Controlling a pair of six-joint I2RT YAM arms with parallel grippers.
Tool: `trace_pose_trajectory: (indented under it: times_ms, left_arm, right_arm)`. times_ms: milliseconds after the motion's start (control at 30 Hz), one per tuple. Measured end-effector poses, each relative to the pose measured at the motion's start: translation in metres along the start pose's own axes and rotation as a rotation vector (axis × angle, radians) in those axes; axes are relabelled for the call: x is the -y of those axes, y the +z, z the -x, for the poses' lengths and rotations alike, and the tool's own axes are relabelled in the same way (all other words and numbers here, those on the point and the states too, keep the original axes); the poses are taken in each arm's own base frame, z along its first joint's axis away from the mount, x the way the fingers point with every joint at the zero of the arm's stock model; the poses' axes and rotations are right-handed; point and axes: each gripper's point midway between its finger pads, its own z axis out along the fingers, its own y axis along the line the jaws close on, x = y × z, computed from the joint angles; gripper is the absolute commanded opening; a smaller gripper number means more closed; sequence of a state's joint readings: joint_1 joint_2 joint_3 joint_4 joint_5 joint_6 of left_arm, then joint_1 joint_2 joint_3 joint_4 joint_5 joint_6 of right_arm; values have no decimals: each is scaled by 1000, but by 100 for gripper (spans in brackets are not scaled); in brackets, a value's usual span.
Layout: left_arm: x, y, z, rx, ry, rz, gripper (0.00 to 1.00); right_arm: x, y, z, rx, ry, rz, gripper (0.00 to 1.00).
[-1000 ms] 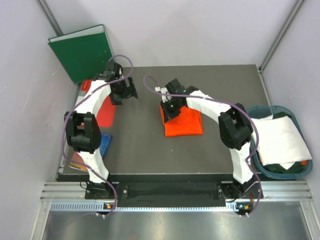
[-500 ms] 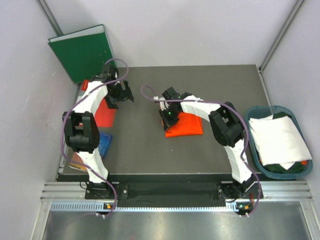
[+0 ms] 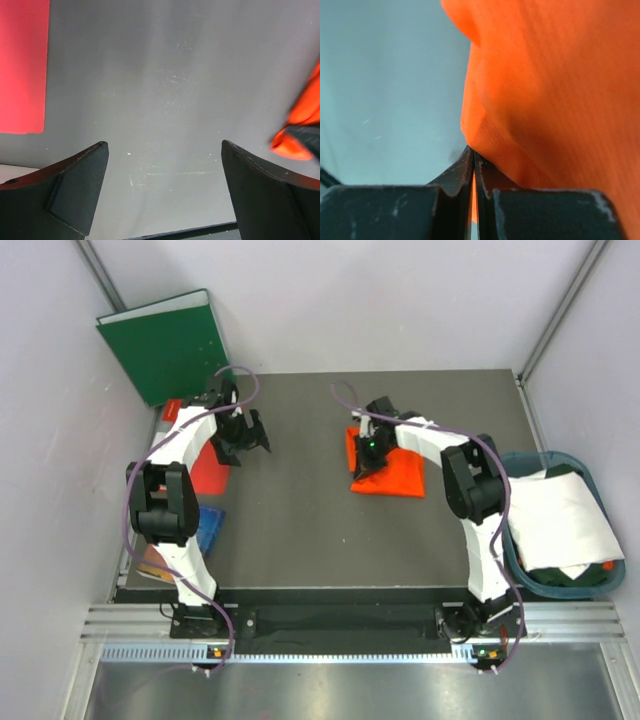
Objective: Fold and stack the t-shirts
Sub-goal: Neatly place the folded tshirt to the corner
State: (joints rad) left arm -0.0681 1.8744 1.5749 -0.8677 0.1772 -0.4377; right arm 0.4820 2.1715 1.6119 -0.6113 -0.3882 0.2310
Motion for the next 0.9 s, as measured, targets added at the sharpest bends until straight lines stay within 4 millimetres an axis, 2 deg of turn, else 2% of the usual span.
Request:
trace_pose_trajectory:
  times_ms: [167,367,600,900]
  left_arm:
    - [2,1,-3,-10,1,-14,99]
    - [4,1,-4,-18,4,-30,99]
    - [6,1,-5,-21,12,-41,99]
    - [9,0,-6,-30,20,-63,99]
  right_arm:
    - [61,-24,22,76,93,-98,0]
    - [106,-47,34,113,123,-230,0]
    - [151,-70,34,117,147,-403,0]
    - [214,-104,26,133,262,-524,0]
